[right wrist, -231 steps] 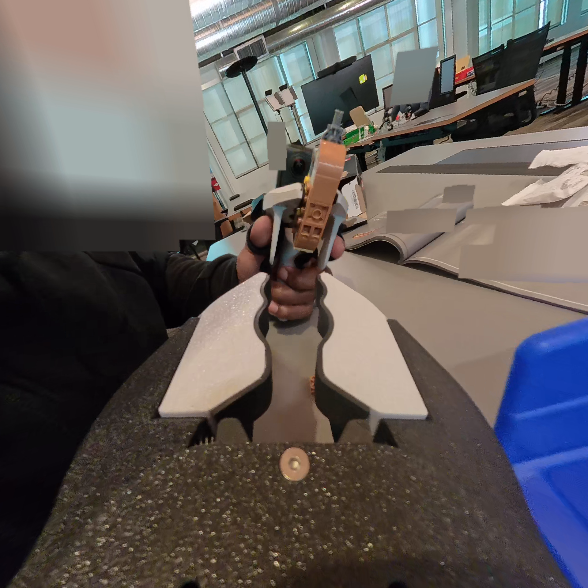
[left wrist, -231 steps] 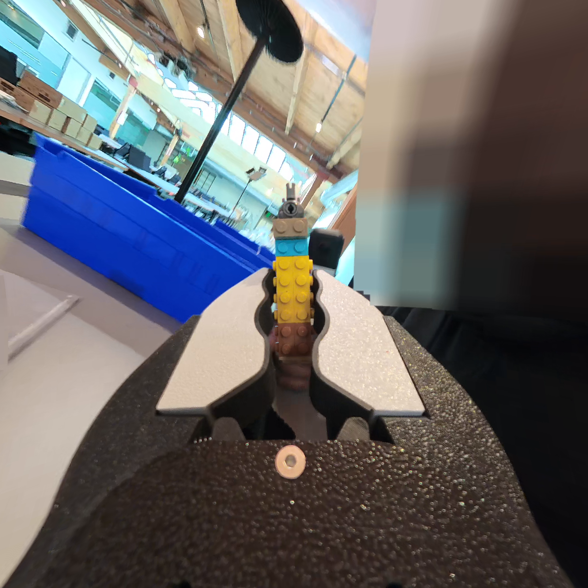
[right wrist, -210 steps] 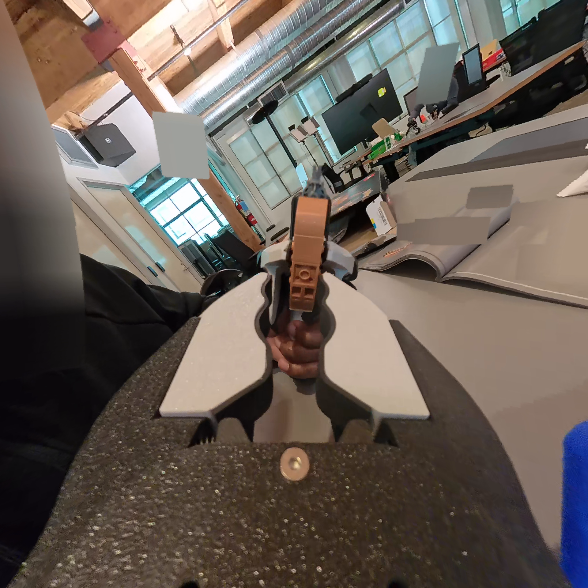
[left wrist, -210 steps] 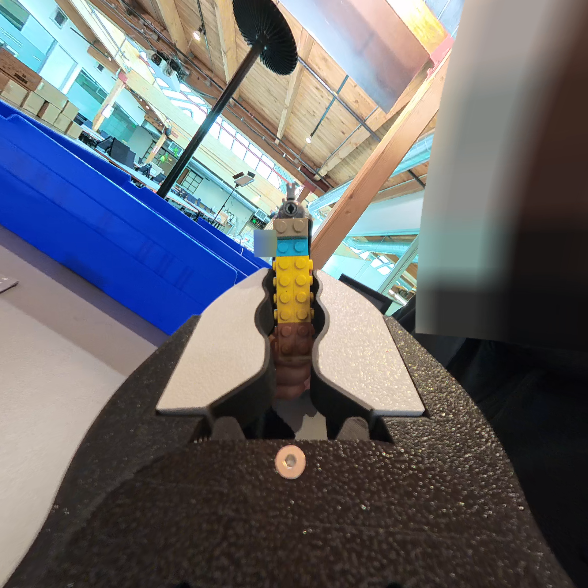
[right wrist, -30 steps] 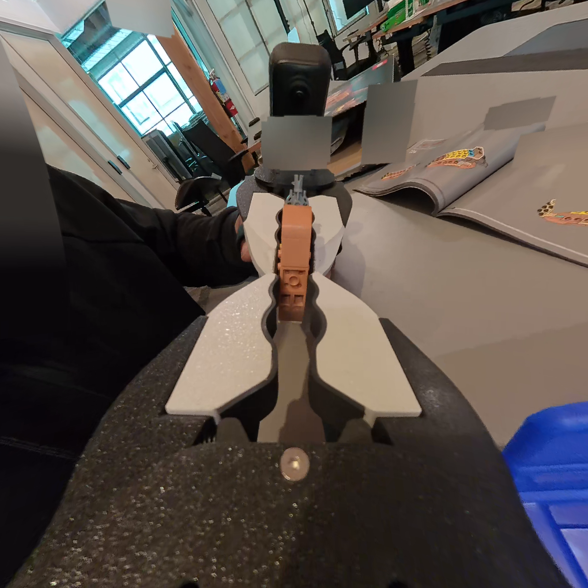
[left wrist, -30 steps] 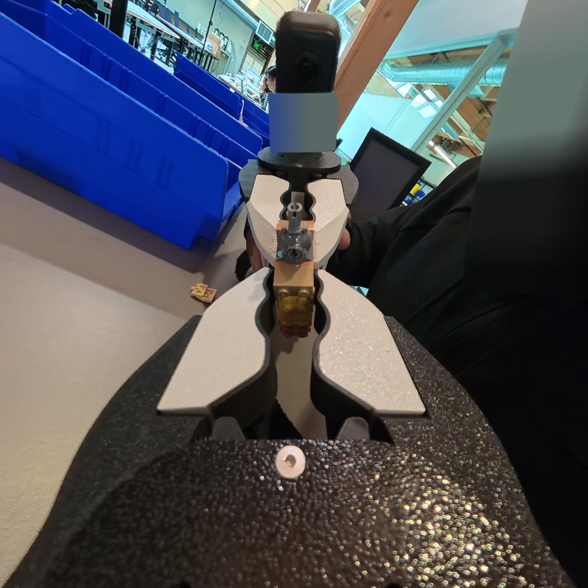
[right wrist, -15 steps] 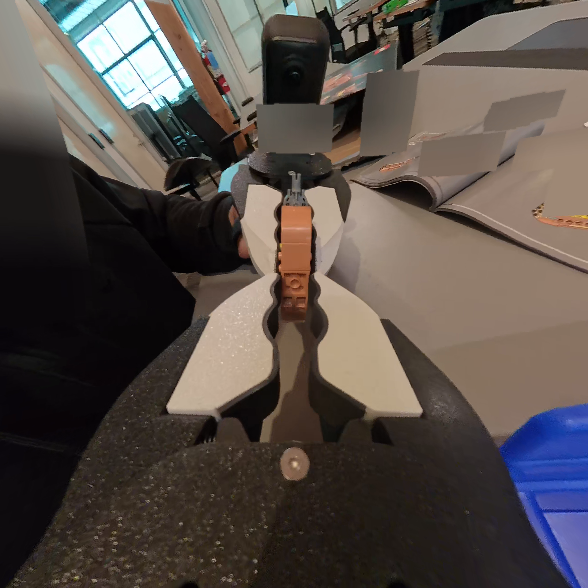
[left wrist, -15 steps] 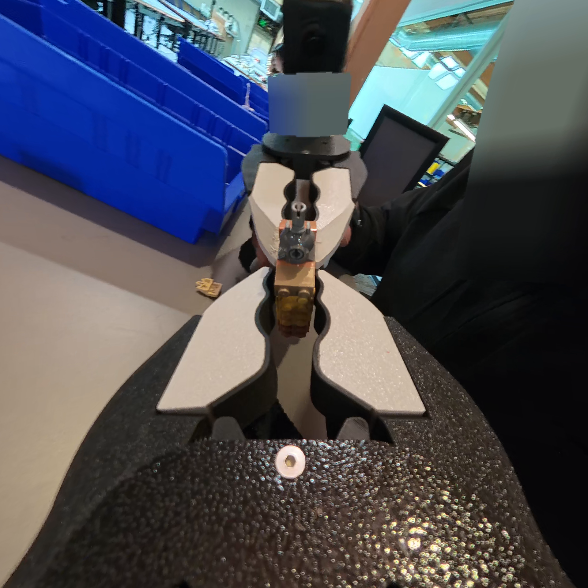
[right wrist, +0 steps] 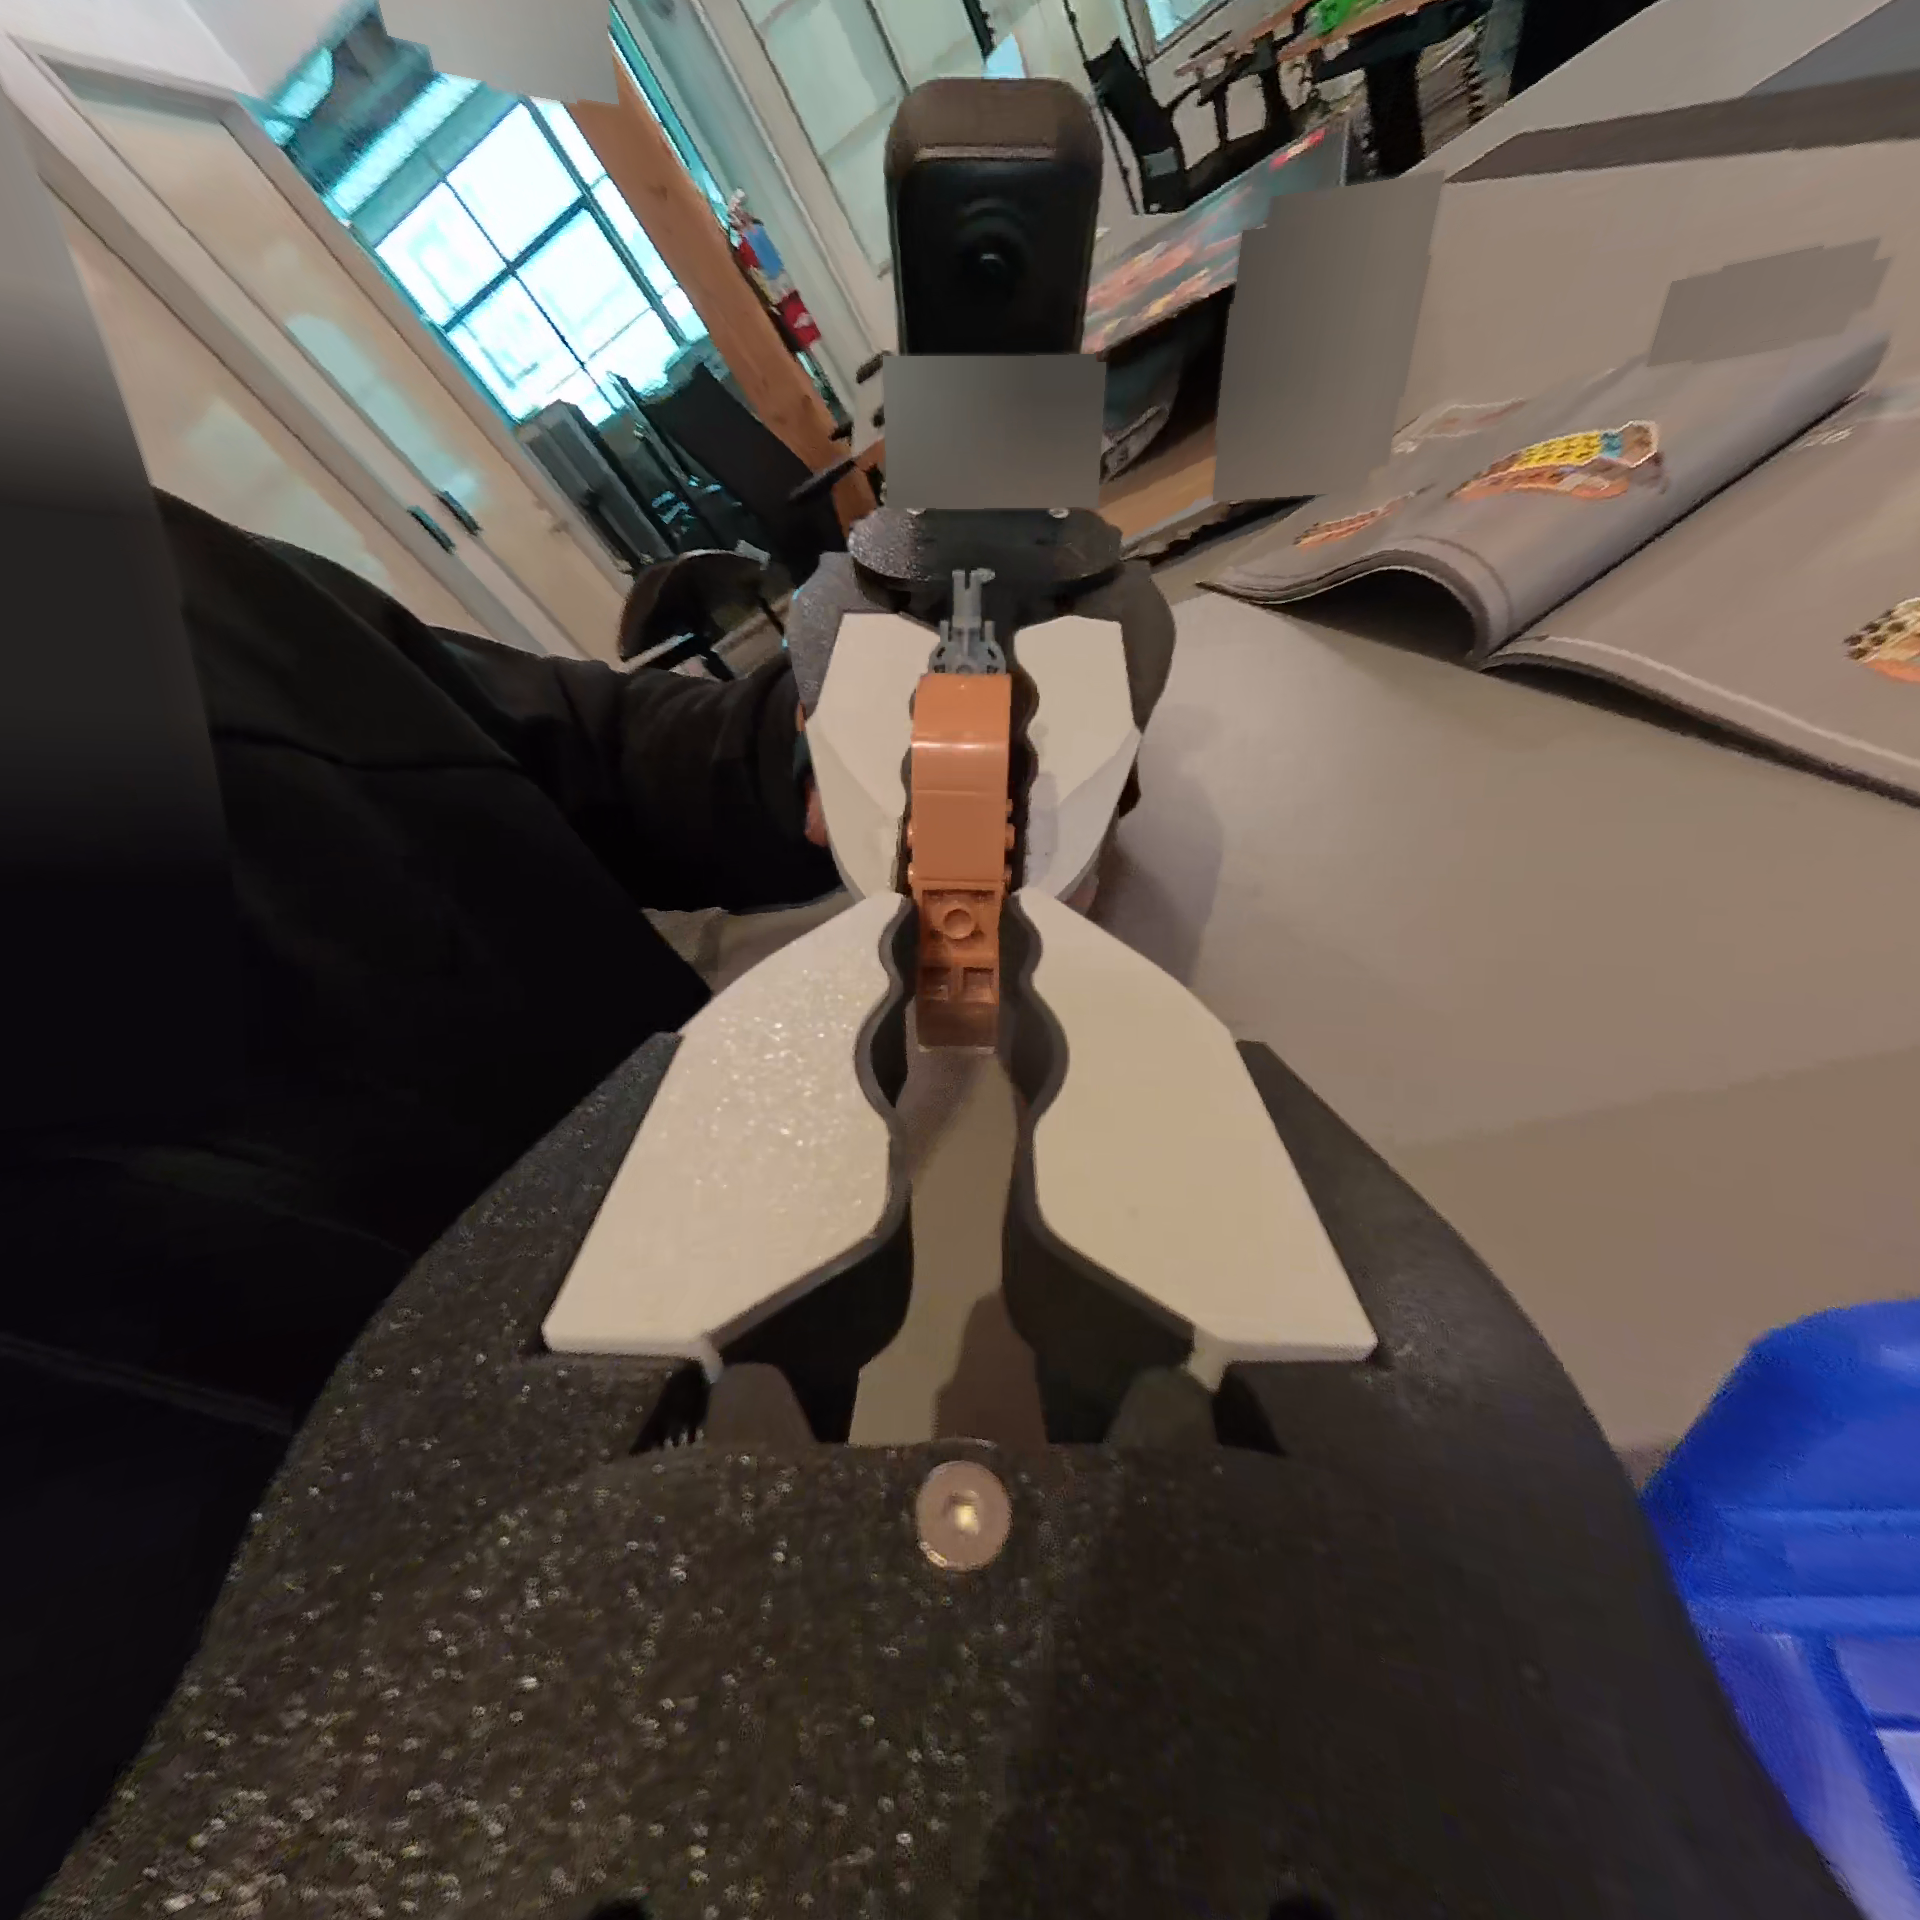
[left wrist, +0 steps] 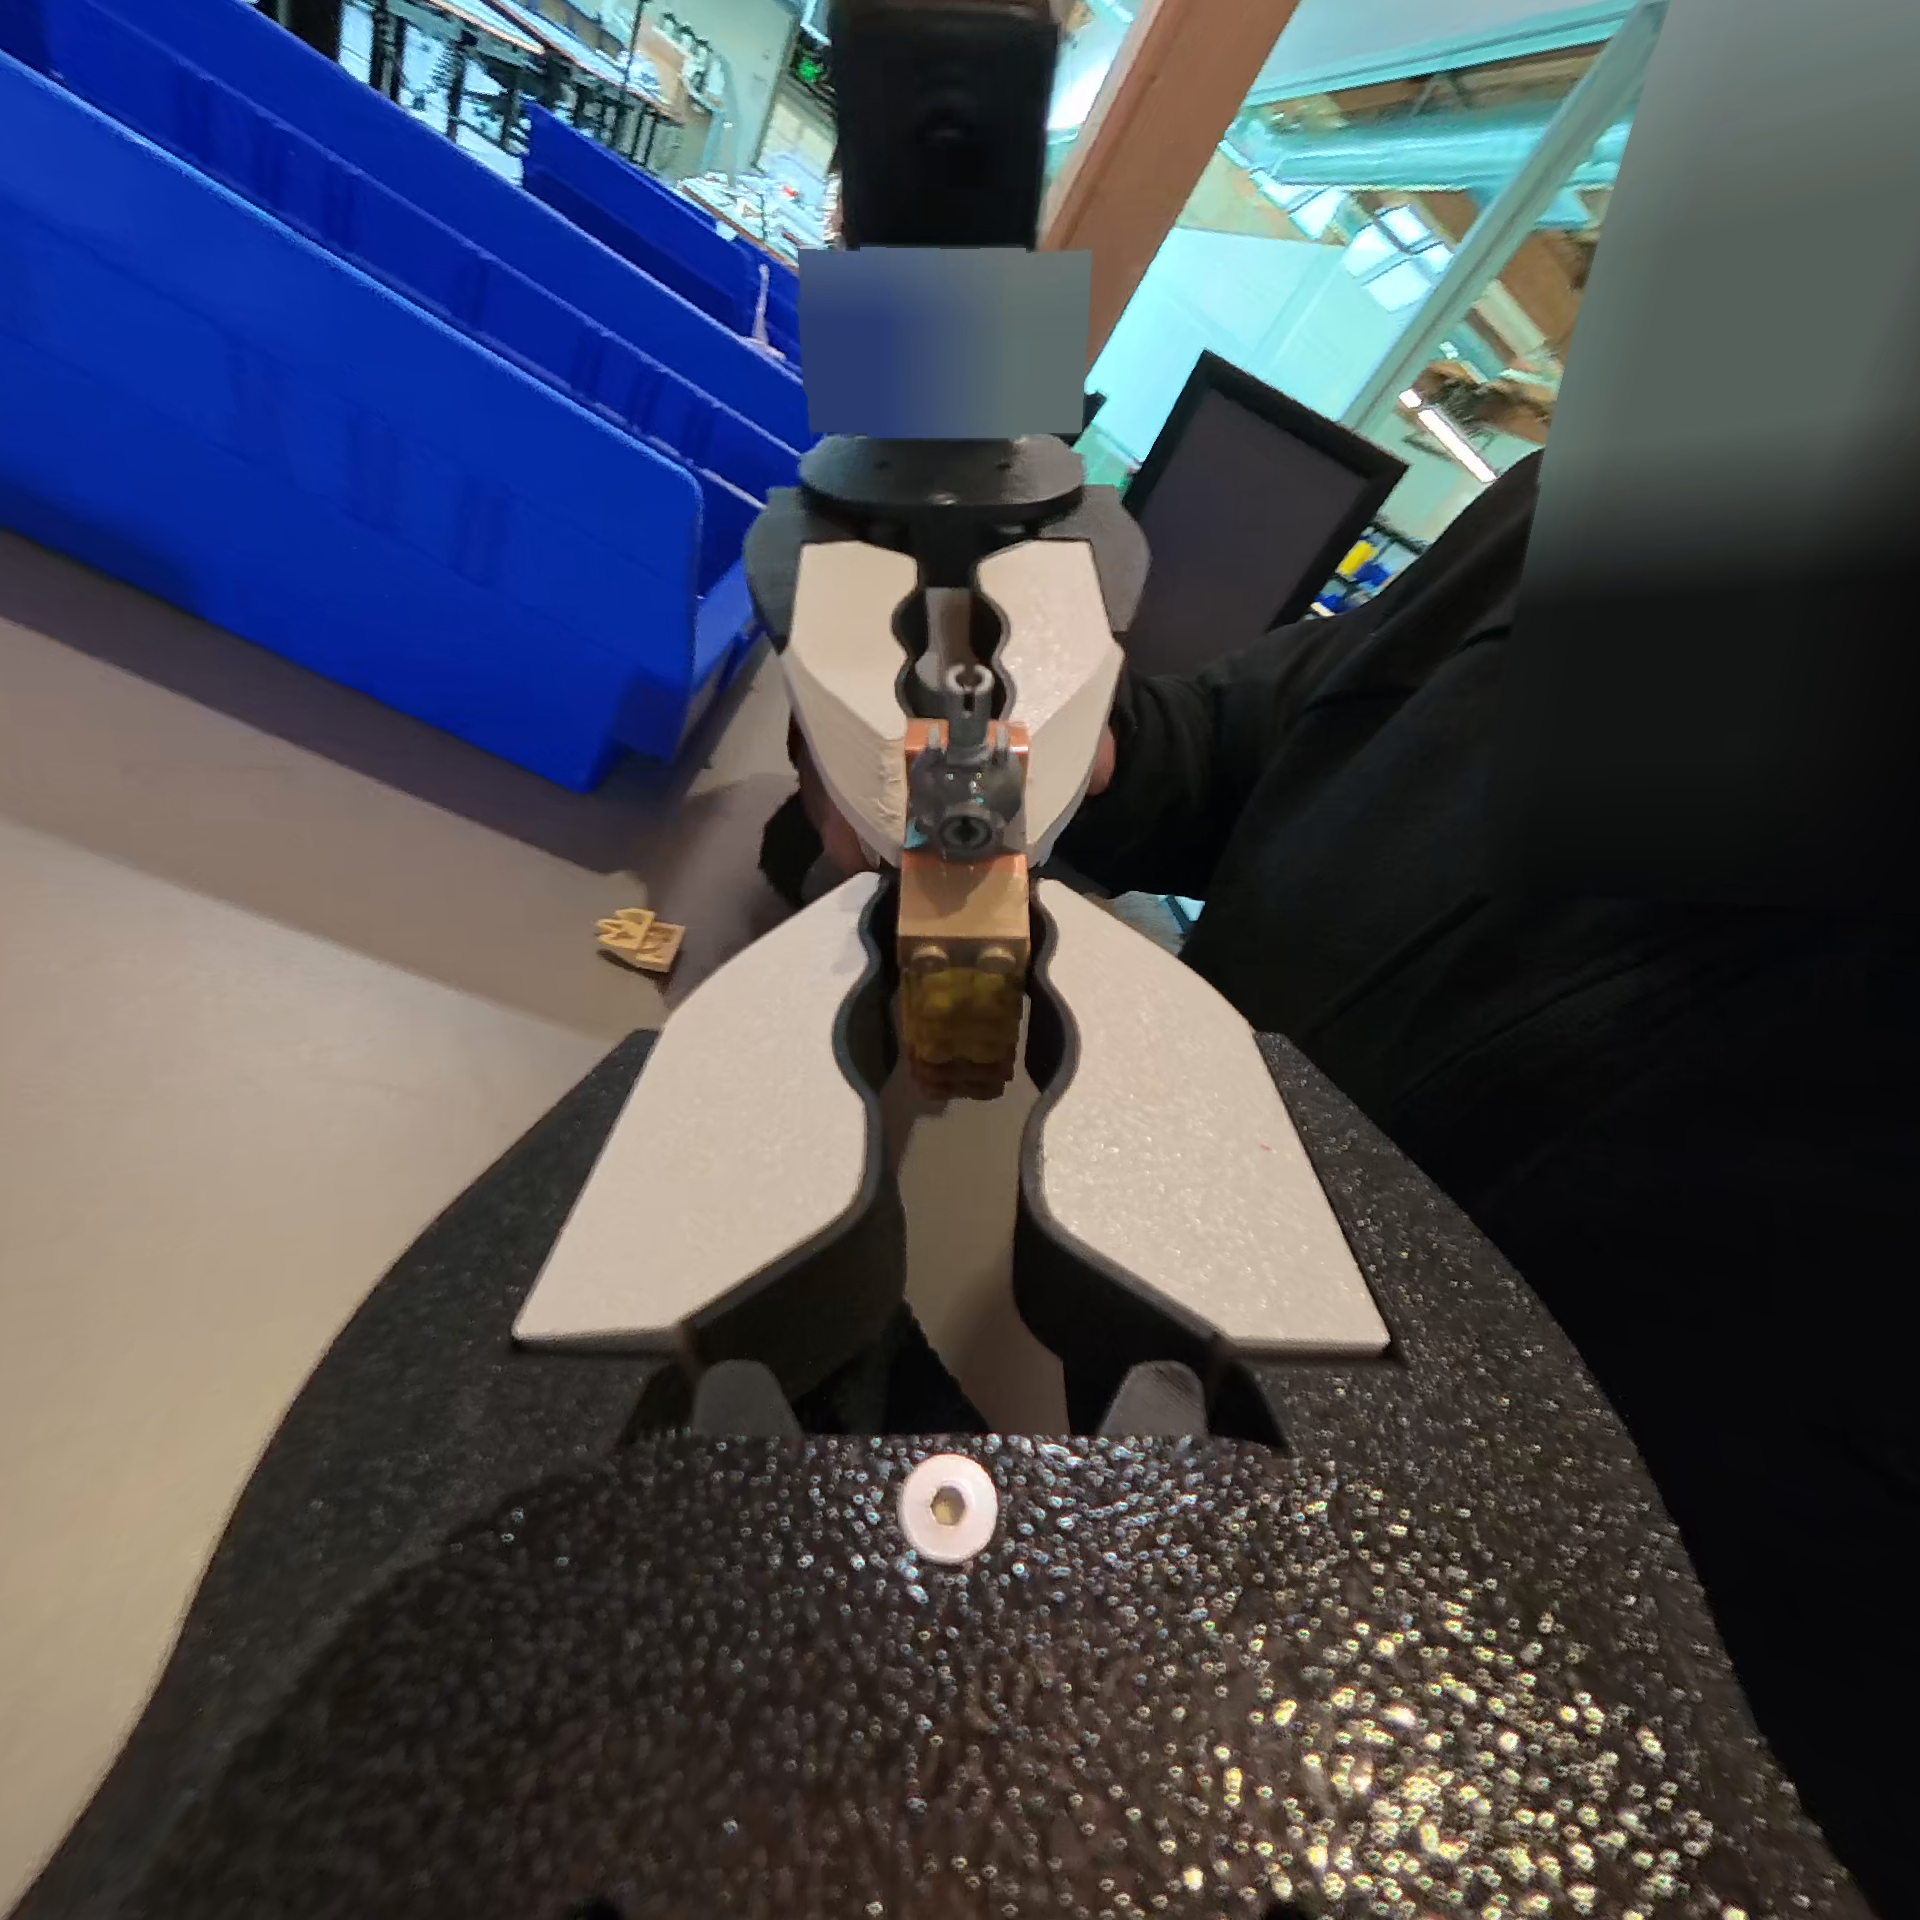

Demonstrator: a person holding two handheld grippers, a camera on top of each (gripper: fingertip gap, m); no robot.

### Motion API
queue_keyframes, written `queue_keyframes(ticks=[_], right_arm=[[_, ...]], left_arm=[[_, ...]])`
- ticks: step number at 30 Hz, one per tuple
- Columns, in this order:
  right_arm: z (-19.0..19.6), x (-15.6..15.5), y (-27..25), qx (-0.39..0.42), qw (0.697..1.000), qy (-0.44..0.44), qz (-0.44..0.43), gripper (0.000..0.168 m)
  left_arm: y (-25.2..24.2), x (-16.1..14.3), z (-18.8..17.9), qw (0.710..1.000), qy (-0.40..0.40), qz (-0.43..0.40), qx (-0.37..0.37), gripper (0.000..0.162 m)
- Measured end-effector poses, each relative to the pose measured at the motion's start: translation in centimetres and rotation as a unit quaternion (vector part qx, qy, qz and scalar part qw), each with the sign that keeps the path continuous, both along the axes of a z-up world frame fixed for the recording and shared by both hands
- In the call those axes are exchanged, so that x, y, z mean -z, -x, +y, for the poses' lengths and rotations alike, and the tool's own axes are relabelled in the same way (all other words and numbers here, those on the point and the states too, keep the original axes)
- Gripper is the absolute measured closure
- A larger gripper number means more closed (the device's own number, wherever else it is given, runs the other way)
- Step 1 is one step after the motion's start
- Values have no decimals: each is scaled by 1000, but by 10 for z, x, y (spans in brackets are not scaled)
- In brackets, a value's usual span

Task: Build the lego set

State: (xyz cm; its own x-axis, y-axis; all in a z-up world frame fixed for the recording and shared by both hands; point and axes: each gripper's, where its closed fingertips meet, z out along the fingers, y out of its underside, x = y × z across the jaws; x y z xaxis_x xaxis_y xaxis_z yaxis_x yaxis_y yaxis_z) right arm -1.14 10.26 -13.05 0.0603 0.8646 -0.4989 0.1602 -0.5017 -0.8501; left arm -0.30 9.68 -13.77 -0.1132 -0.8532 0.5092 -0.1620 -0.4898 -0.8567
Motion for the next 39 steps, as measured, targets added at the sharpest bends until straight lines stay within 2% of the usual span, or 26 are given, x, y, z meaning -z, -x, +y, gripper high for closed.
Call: queue_keyframes(ticks=[5,12,39], right_arm=[[-2,-4,-1,-14,999,31,26,154],[0,0,-1,0,1000,-7,-2,153],[1,15,-1,7,998,-42,-55,152]], left_arm=[[0,-3,-2,1000,16,-13,10,142],[-1,0,0,1000,8,1,-4,142],[-3,15,2,996,-65,63,-23,142]])
